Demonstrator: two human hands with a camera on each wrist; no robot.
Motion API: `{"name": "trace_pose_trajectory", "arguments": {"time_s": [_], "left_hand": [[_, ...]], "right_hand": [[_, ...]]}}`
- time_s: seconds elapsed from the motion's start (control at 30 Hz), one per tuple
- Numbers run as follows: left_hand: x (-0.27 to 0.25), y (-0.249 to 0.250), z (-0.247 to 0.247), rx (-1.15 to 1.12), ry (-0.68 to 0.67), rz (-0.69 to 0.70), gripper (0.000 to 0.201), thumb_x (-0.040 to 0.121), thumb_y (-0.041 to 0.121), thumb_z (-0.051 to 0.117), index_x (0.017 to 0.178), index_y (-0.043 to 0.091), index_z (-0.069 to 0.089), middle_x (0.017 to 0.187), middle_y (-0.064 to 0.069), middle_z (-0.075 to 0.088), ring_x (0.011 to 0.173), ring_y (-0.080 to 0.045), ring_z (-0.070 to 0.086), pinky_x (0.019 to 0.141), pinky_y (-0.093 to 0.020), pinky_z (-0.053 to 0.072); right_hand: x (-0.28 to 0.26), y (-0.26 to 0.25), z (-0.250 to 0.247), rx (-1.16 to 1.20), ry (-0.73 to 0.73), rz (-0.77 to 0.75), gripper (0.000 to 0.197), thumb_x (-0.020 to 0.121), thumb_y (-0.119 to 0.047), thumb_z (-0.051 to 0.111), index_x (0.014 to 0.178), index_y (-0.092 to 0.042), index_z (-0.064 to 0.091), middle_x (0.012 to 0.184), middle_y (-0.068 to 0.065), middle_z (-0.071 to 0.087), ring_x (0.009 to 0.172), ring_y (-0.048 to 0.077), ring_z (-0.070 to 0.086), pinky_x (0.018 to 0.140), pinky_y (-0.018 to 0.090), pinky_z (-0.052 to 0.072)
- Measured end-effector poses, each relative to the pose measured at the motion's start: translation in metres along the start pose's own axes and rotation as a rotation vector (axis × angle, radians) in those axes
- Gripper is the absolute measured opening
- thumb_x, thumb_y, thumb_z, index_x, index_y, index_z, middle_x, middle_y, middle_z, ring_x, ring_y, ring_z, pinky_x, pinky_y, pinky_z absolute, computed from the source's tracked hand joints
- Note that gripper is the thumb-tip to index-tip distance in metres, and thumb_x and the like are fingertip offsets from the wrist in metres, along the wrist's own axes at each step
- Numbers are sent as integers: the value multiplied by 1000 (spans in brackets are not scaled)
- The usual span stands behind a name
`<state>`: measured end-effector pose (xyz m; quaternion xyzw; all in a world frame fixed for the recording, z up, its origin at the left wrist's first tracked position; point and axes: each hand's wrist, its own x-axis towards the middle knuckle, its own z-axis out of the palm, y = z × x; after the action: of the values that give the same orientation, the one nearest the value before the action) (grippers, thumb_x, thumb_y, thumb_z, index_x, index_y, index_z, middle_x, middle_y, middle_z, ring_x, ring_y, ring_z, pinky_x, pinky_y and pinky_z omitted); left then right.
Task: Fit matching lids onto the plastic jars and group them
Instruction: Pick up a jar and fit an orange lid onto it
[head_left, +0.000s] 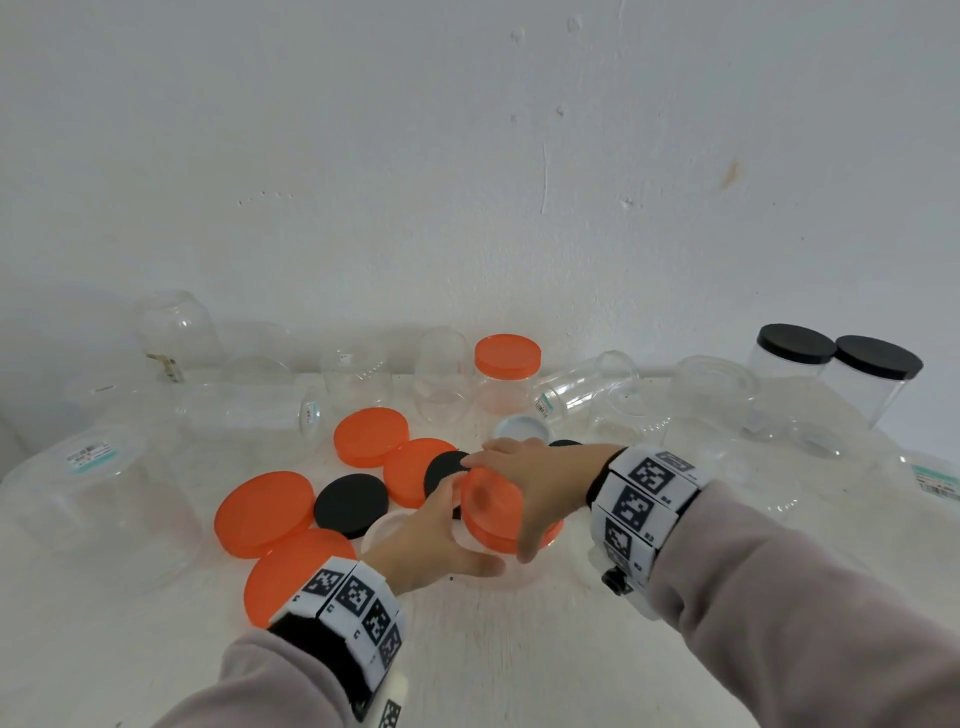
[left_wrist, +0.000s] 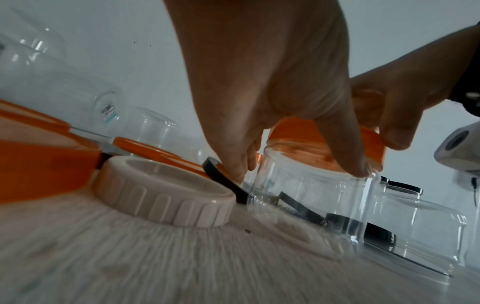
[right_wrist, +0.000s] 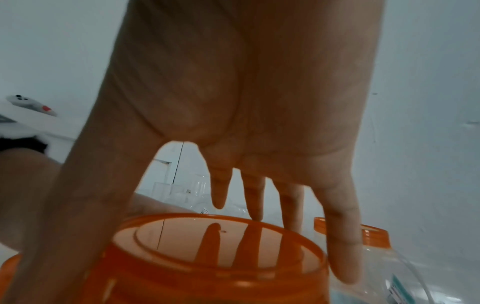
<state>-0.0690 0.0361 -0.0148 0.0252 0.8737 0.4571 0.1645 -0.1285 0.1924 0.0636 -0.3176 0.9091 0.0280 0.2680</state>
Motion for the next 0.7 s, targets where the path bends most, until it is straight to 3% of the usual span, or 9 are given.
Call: {"name": "trace_pose_trajectory", "arguments": {"time_s": [0.1, 0.17, 0.3, 0.4, 0.57, 0.7], "left_hand": [[2, -5, 2, -12, 17, -13, 105, 72, 28, 81, 149, 28, 10, 116, 15, 41, 85, 8, 45, 56, 5, 37], [3, -8, 5, -29, 7, 0, 107, 72, 29, 81, 149, 28, 8, 121, 14, 40, 89, 8, 45, 60, 5, 38], [5, -10, 12, -113, -10, 31, 111, 70, 25, 83, 149, 28, 5, 130, 17, 35, 113, -1, 40, 72, -2, 41], [6, -9, 14, -145, 19, 44, 109, 70, 23, 84, 147, 29, 7, 123, 21, 38, 107, 3, 45, 71, -1, 42], [6, -12, 16, -201, 33, 81, 98, 69, 20, 84, 137, 38, 16, 117, 26, 43, 101, 15, 45, 72, 1, 42], [6, -13, 16, -198, 41, 104, 96, 70, 22, 84, 140, 35, 20, 124, 21, 48, 107, 12, 47, 75, -2, 43]], "right_hand": [[1, -5, -2, -54, -31, 17, 113, 68, -32, 82, 147, -47, 4, 150, -10, 16, 135, 26, 25, 100, 53, 41], [1, -7, -3, -72, -40, 25, 111, 68, -32, 82, 146, -49, 6, 147, -9, 18, 133, 26, 26, 98, 53, 43], [2, -8, -5, -77, -47, 36, 109, 66, -35, 82, 145, -50, 9, 141, -8, 21, 128, 26, 29, 94, 51, 45], [4, -7, -4, -69, -38, 38, 108, 64, -39, 83, 144, -49, 11, 136, -8, 24, 125, 25, 31, 92, 50, 45], [7, -5, 0, -25, 3, 63, 106, 61, -56, 78, 144, -46, 13, 134, -6, 27, 125, 27, 33, 92, 49, 45], [7, -3, 5, 34, 61, 117, 105, 59, -77, 65, 144, -35, 20, 135, -2, 30, 124, 29, 40, 83, 41, 43]]}}
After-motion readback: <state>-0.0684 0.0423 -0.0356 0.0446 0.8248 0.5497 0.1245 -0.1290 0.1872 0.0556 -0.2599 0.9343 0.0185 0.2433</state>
